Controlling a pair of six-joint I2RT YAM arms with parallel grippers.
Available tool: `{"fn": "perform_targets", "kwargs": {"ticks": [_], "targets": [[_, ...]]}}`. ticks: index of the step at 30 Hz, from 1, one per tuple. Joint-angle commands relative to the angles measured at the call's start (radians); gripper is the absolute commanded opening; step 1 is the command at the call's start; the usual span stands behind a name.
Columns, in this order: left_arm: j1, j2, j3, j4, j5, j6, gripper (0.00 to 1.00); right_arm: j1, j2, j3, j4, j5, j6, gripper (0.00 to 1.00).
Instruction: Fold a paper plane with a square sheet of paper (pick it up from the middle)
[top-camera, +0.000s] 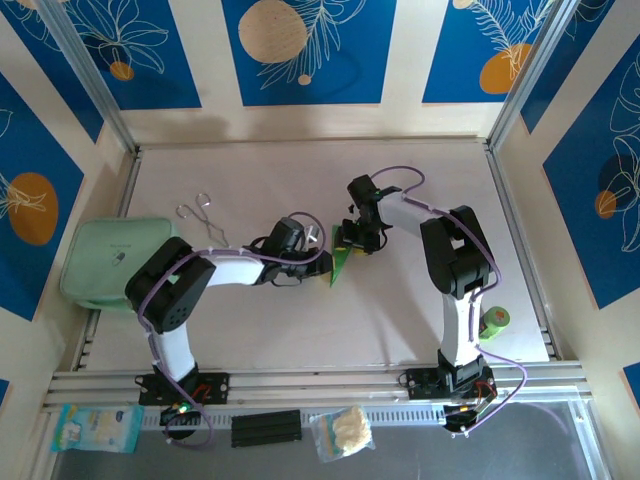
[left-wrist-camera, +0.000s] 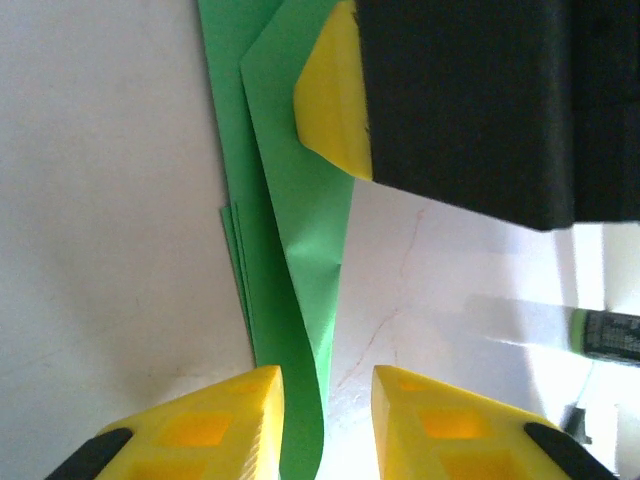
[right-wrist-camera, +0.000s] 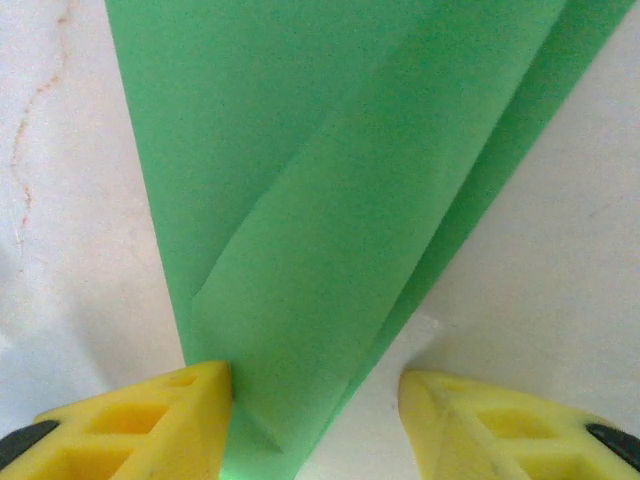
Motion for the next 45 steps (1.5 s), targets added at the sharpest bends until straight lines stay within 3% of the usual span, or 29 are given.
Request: {"fn": "perform_targets", "kwargs": {"ticks": [1,14,28,45], "targets": [[-0.025,-0.007,0.052,-0.109,-0.054,0.077,0.32,0.027,0.103,-0.025,0.030,-0.021,0.033,0.53],[-0.038,0.050,0.106,-0.162,-0.058,0.089,0.32,0.031,0.132,0.003,-0.010,-0.028,0.058,0.56],[-0.040,0.076,0.113,-0.210,-0.076,0.093,0.22,0.037,0.153,0.011,-0.034,-0.026,0.073,0.56],[-0.039,0.073,0.118,-0.237,-0.086,0.092,0.18,0.041,0.173,0.010,-0.042,-0.025,0.067,0.56]]}}
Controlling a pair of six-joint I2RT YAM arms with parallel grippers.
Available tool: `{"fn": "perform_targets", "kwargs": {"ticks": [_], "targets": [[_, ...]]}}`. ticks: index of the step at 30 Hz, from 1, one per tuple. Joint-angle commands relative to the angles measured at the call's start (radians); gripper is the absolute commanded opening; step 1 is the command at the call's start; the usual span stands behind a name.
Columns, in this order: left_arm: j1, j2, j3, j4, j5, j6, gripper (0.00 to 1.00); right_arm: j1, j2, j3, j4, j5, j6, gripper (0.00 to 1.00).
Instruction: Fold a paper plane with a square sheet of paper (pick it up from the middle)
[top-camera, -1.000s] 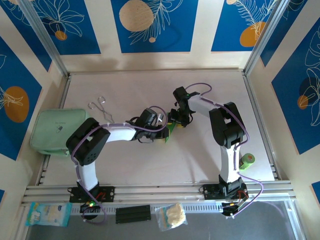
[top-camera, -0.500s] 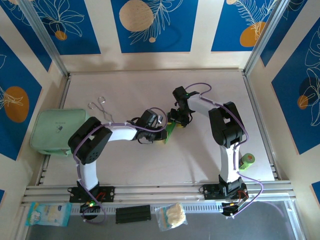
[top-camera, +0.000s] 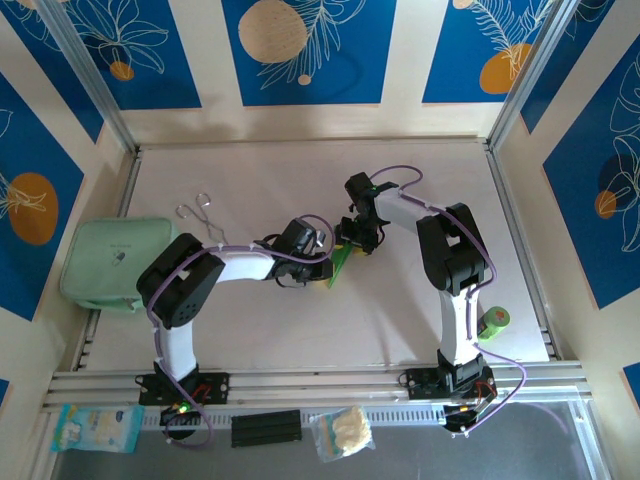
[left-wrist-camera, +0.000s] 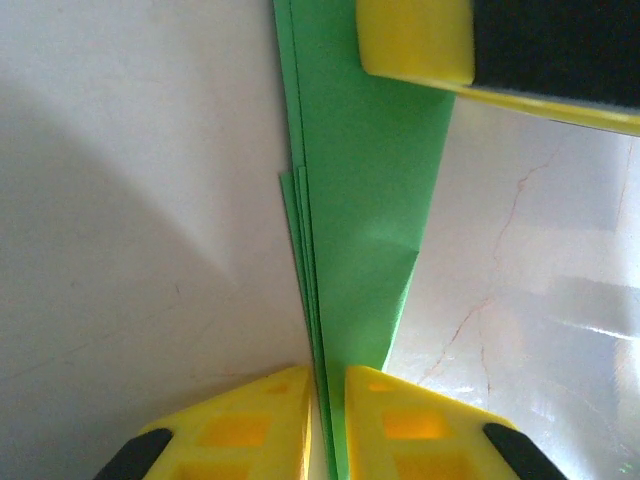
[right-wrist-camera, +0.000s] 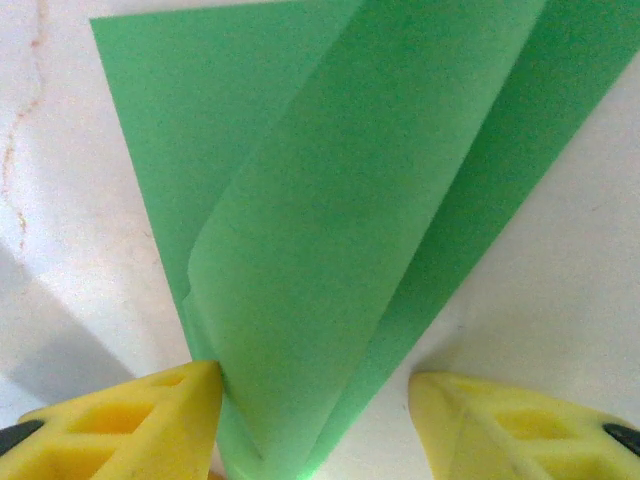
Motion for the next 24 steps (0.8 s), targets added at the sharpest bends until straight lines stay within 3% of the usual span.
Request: {"fn": "perform_targets", "kwargs": {"ticks": [1,9,16,24], "targets": [[-0.007,-0.002,0.023,-0.047,-0.019,0.023,0.19,0.037,0.135,-0.054,0.024,-0.019,0.007,0.56],[-0.006,-0.115,-0.002,-0.020,-0.075,-0.006,0.21,0.038,0.160,-0.053,0.019,-0.018,0.009,0.57],[-0.007,-0.090,-0.049,0.152,0.036,-0.057,0.14,0.034,0.168,-0.050,0.019,-0.030,0.010,0.57],[0.004,-0.025,-0.032,0.192,0.095,-0.082,0.10,0.031,0.173,-0.049,0.019,-0.042,0.009,0.57]]}}
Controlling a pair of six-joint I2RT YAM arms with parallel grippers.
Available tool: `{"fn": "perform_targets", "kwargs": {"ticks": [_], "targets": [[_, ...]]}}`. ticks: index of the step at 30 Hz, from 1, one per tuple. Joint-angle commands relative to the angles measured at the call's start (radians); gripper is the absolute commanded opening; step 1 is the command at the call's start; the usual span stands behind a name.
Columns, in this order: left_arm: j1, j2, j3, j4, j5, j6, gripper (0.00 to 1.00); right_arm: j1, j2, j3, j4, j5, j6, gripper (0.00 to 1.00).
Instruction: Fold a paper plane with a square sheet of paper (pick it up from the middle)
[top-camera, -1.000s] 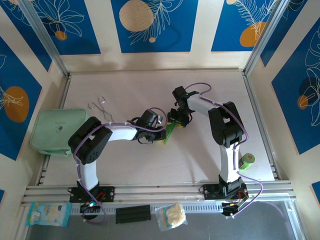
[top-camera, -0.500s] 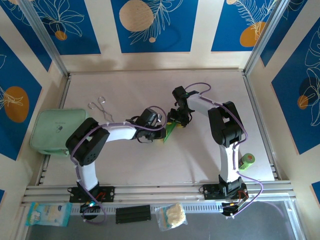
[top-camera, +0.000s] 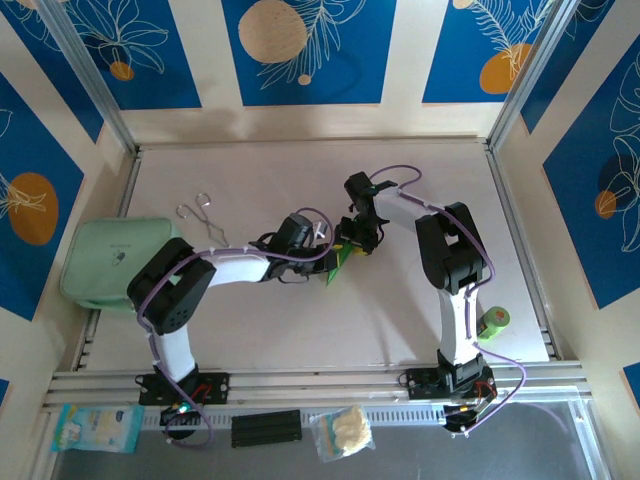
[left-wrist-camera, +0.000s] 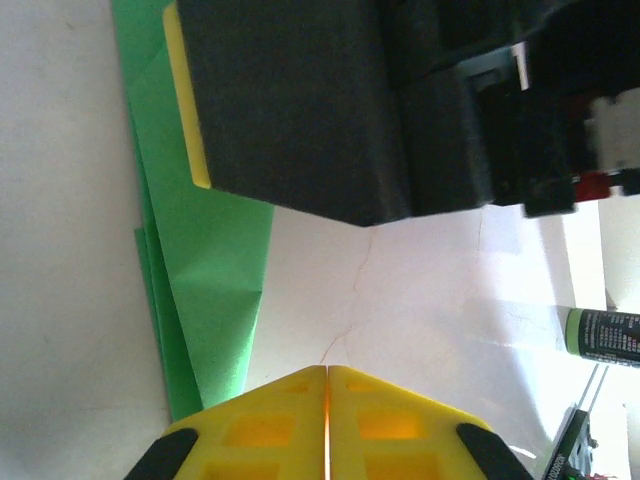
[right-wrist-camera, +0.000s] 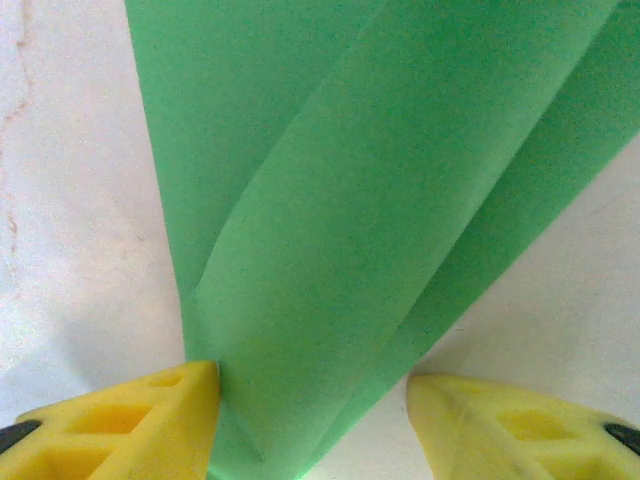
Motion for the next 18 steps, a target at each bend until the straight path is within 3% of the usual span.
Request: {"fn": "perform_targets", "kwargs": {"ticks": [1,18], "targets": [[0.007,0.040,0.001,0.042,0.051,-0.022,0.10,0.032,0.149,-0.071,0.043,-0.043,0.008,0.57],[0.022,0.091,-0.025,0.077,0.044,-0.059,0.08,0.028,0.156,-0.071,0.039,-0.051,0.007,0.57]]}}
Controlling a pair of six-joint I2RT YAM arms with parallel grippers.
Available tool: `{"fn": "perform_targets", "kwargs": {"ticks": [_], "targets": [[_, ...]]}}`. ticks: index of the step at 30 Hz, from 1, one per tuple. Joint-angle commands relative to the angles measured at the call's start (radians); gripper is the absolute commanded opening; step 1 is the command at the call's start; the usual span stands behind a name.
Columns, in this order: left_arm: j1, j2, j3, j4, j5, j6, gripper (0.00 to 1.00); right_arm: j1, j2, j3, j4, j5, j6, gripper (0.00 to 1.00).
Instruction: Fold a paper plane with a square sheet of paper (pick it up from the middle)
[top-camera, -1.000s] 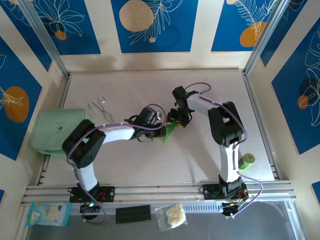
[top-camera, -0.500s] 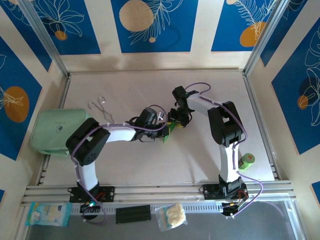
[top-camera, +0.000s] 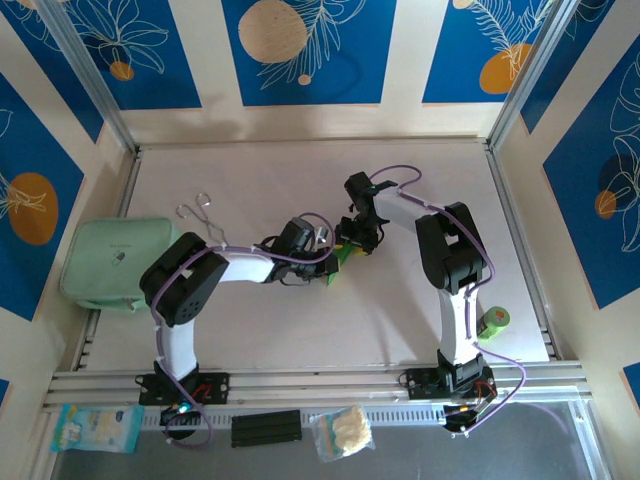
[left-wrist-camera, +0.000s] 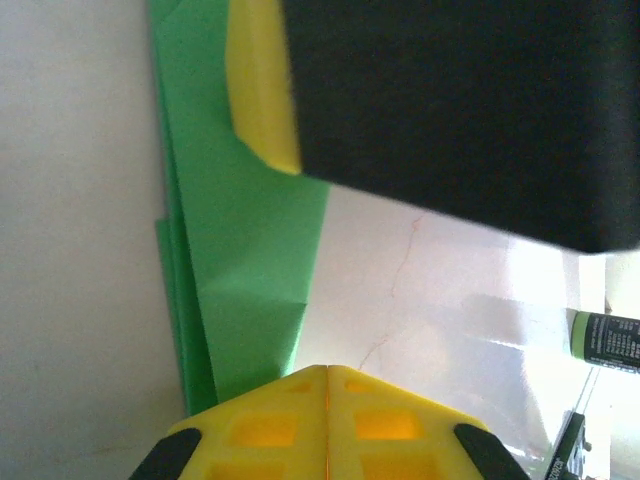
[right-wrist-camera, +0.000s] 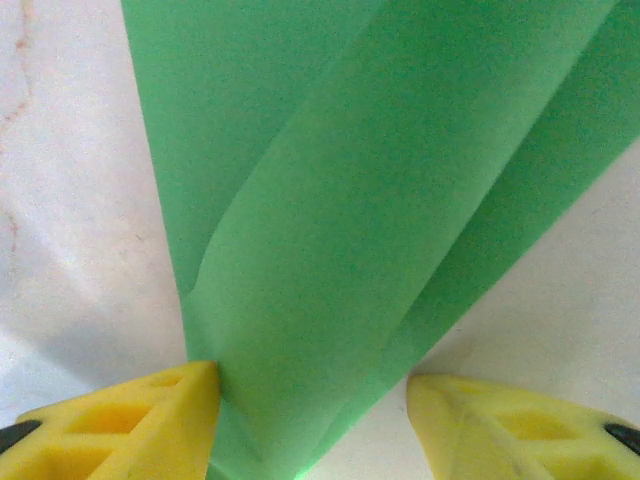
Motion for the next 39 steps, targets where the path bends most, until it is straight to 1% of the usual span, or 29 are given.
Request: {"fn": "perform_targets", "kwargs": {"ticks": [1,33,39], "targets": [[0.009,0.014,-0.019,0.011,0.004,-0.009,0.08,0.027,0.157,-0.071,0.040,-0.050,0.008,0.57],[0.011,0.034,-0.021,-0.019,-0.013,-0.004,0.06,0.027,0.164,-0.071,0.037,-0.052,0.009,0.57],[0.013,0.034,-0.027,-0.042,-0.023,-0.007,0.05,0.013,0.118,-0.062,0.046,-0.089,0.001,0.56]]}}
